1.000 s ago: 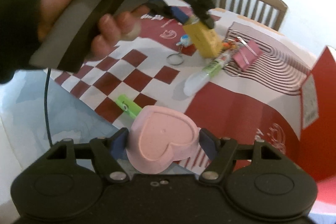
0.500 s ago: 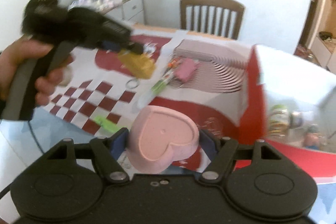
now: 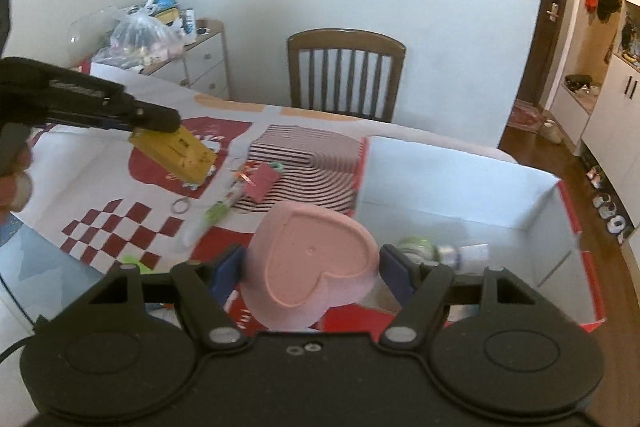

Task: Organize rigid objects
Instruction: 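Carry the yellow carton and pink heart dish into the box and release both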

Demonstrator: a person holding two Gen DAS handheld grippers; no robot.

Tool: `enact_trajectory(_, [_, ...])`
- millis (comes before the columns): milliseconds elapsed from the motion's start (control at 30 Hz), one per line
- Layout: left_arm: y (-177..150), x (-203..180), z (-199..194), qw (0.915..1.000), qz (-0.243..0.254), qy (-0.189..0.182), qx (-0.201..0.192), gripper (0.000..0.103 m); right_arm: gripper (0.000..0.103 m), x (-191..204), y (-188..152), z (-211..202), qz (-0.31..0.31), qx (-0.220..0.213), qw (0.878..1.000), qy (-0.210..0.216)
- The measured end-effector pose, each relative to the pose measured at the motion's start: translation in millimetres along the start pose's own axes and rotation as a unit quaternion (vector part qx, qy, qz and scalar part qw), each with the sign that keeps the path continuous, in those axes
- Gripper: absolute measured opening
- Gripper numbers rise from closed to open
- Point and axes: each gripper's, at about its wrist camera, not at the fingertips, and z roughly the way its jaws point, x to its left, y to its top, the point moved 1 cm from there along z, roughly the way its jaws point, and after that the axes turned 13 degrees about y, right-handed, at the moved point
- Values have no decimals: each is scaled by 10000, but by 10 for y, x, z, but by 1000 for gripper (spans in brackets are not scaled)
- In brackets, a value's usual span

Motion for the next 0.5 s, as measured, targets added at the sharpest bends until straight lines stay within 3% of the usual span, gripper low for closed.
enact_trajectory(500, [-113, -1210, 196, 9985, 395, -328, 164, 28, 73, -857, -144, -298, 28, 61, 9996, -274])
